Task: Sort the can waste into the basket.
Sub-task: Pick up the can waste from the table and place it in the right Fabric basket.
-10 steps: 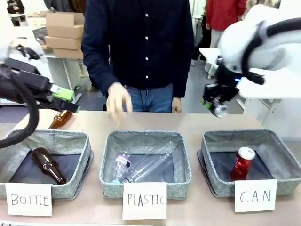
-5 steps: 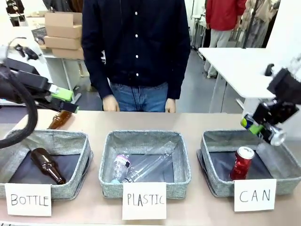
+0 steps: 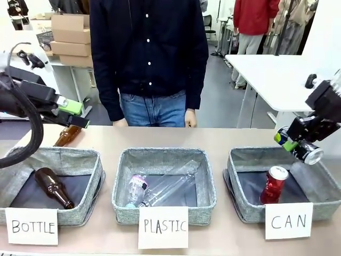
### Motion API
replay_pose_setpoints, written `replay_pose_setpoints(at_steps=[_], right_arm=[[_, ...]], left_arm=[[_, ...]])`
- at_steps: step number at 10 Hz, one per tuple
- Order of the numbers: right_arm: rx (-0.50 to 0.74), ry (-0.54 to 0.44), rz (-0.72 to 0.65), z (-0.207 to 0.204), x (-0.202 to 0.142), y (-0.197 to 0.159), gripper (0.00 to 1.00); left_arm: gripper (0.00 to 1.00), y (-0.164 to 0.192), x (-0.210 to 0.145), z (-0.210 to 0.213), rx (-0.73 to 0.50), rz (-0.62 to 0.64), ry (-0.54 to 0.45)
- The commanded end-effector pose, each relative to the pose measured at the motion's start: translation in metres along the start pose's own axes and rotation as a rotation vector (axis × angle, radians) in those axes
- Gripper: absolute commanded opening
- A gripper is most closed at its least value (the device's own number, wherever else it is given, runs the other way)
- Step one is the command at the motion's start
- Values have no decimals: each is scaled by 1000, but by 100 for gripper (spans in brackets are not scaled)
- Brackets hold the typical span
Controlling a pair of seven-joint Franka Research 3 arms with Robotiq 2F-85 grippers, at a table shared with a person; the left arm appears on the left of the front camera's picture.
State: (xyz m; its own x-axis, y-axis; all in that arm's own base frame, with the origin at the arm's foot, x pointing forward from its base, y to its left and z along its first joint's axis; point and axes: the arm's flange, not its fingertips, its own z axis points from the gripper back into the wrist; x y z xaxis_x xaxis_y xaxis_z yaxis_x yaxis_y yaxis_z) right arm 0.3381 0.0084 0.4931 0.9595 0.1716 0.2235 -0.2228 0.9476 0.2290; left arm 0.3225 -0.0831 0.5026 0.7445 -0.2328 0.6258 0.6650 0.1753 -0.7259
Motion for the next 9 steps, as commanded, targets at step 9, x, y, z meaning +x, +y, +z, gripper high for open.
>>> replay_pose_setpoints(at_steps=[9], right_arm=[[-5, -8, -17, -10, 9, -18, 100]], left_arm=[[100, -2, -3, -2, -16, 7, -21]])
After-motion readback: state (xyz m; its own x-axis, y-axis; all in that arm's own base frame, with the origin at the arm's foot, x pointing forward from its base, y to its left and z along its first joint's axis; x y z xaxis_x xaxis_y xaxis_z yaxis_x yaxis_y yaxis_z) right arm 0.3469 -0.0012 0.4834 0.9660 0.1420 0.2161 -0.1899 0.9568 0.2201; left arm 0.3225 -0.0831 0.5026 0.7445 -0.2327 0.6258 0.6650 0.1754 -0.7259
